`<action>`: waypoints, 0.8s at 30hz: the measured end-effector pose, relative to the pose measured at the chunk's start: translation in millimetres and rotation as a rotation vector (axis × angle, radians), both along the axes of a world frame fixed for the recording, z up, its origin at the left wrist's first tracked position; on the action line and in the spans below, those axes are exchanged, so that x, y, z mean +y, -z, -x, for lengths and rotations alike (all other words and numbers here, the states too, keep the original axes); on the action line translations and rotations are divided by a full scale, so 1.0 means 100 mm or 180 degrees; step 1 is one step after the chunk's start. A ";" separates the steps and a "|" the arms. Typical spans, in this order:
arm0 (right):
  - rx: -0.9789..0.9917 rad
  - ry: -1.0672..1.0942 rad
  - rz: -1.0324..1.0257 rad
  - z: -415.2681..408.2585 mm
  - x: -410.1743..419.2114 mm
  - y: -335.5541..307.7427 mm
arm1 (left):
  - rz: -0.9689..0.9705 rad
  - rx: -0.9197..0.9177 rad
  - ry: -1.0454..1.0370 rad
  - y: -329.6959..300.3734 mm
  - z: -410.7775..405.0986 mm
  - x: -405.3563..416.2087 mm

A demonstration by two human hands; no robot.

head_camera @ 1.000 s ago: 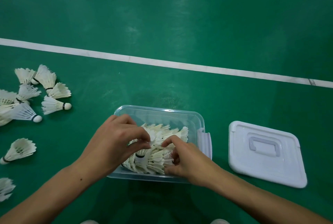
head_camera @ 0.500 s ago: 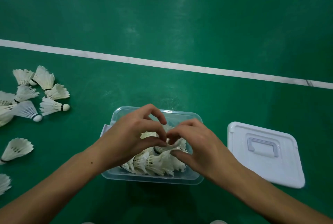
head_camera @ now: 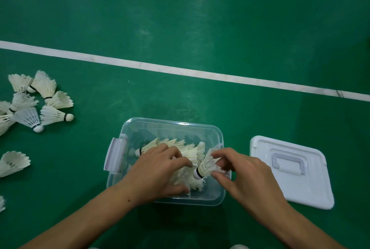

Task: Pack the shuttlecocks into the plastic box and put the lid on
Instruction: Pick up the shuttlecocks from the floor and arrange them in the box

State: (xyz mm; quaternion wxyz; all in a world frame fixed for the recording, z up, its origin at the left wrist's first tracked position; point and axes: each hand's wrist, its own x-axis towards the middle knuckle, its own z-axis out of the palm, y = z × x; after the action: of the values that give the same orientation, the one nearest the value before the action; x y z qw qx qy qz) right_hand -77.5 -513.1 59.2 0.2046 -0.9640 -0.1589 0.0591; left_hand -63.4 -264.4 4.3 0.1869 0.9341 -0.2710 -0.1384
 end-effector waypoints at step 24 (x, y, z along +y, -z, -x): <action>0.1534 0.0114 -0.0443 0.01 0.46 0.37 | -0.0001 -0.0369 -0.0071 0.11 0.04 0.02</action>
State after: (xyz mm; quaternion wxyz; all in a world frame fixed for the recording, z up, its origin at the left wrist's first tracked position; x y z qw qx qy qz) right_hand -78.1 -467.2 22.3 0.3036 -0.9083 -0.0922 0.2725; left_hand -67.3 -262.7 -6.4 0.1722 0.9435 -0.2710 -0.0820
